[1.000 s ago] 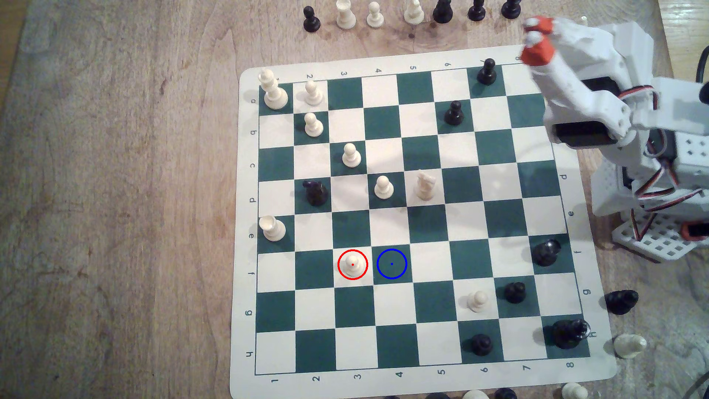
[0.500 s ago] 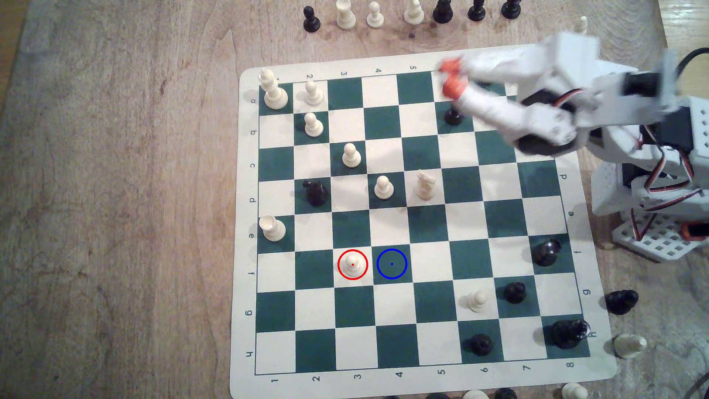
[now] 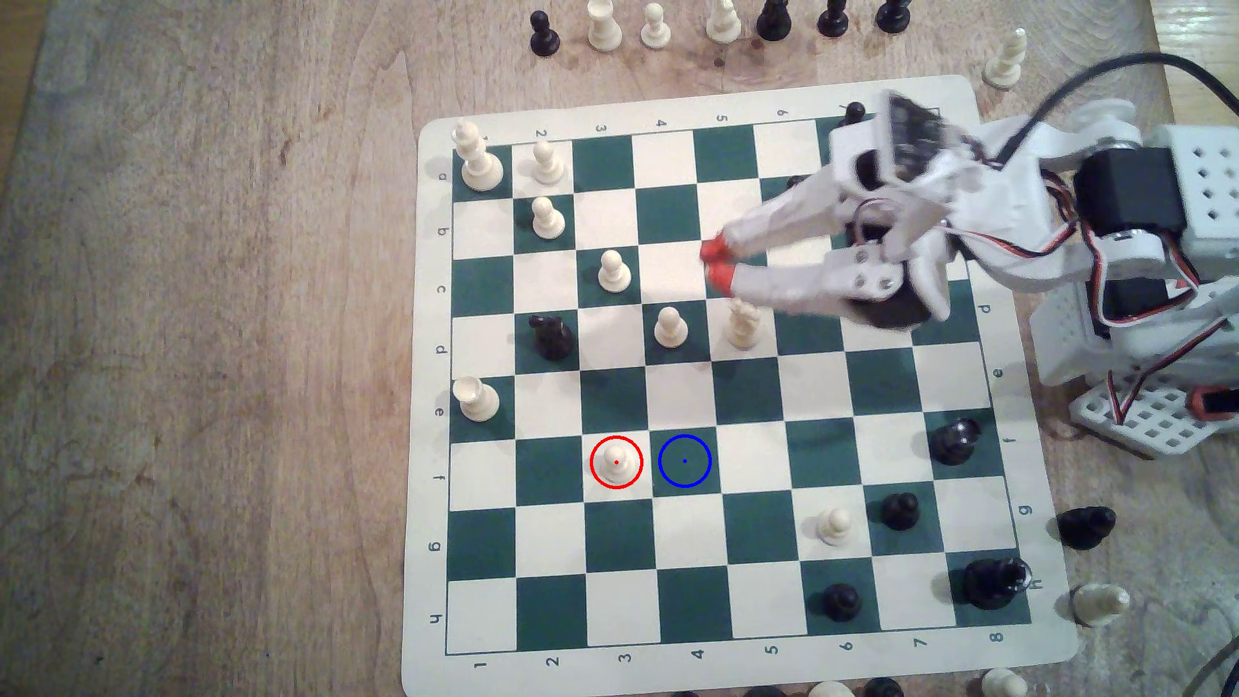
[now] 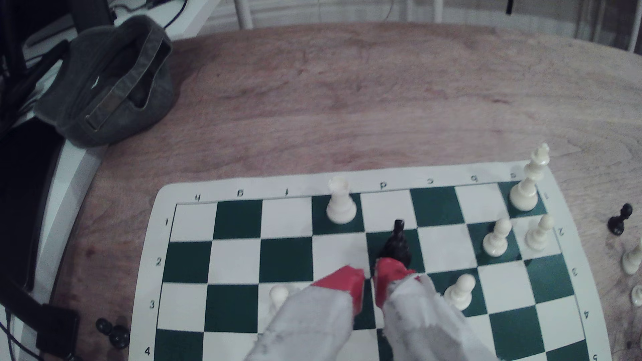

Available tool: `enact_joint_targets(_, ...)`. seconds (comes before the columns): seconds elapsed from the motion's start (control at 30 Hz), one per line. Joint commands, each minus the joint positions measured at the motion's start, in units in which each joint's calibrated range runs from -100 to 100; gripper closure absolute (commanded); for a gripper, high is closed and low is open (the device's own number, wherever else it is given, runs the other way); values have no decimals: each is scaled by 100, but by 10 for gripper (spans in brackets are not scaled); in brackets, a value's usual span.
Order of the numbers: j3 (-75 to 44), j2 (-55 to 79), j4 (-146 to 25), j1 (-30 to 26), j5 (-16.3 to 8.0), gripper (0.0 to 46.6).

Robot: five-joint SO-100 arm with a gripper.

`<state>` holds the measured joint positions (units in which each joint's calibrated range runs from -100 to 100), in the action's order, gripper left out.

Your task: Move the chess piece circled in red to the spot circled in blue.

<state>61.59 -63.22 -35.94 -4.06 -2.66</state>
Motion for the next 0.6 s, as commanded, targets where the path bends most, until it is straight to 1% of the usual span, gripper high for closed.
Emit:
enact_joint_targets(0.0,-1599,1424,-288,-193,-200,437)
enact_joint_targets(0.1,-2097,2069,-321,-201,-464,418)
enact_joint_targets(0.13,-2533,2527,-485,-201,-645,413)
enact_joint_targets(0.17,-2777,2765,-665,-201,-708,406)
enact_joint_targets(0.27,-3584,3631,-1238,-279,-806,397)
enact_joint_targets(0.33,-3911,3970,-1427,-302,-830,393)
enact_joint_targets(0.4,-4446,4471,-1664,-287,-928,393)
enact_joint_targets(0.53,-4899,5031,-1836,-326,-933,363)
enact_joint_targets(0.57,-5271,5362,-2025,-349,-933,354)
